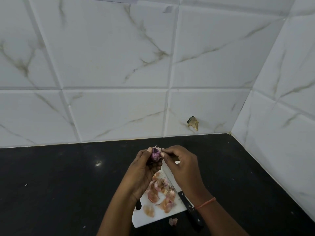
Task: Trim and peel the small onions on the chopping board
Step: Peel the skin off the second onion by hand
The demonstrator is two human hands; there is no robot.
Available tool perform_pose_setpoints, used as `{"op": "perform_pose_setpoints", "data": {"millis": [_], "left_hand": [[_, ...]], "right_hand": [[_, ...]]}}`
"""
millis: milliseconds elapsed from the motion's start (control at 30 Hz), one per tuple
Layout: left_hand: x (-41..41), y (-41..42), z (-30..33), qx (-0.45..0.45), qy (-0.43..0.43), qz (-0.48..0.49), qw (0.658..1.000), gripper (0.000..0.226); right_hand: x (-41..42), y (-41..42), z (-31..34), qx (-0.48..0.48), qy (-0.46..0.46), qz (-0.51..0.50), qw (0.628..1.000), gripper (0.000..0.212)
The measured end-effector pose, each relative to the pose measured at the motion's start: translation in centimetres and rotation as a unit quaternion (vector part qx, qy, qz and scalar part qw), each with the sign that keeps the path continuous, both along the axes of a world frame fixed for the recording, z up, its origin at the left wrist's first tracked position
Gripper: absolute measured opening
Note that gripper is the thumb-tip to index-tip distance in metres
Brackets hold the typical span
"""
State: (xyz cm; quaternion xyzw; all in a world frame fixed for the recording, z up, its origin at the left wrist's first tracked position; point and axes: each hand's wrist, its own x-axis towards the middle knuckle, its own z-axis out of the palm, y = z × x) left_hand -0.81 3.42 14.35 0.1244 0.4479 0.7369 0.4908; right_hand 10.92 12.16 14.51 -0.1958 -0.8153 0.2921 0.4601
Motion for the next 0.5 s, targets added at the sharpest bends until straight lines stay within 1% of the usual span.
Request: {"op": "perform_pose_setpoints", "data": {"millis": [167,267,367,433,500], "left_hand": [[0.04,-0.12,-0.02,-0.013,0.010,-0.008,1.000,0.042],[0.08,-0.07,-0.08,-0.010,0.005,-0.011,1.000,0.044],[0.03,0.02,-0.22,-0.009,0.002,-0.016,1.000,0.041],[-0.06,0.10,-0.40,-0.008,0.003,-0.015,1.000,0.037],[-0.09,0.10,-0.46,-0.004,0.009,-0.015,1.000,0.036]], "right_hand": [[-0.02,-0.02,0.05,0.013,-0.023,-0.013,1.000,0.009],[-0.12,0.01,0.11,-0.011,-0.016,-0.023,1.000,0.010],[-0.22,-0.15,0.06,-0.045,0.006,-0.027,0.999,0.010],[-0.10,-0.30,0.04,-0.065,0.012,-0.015,0.998,0.010],[0.09,-0.48,0.09,-0.076,-0.002,0.006,0.997,0.014]]}}
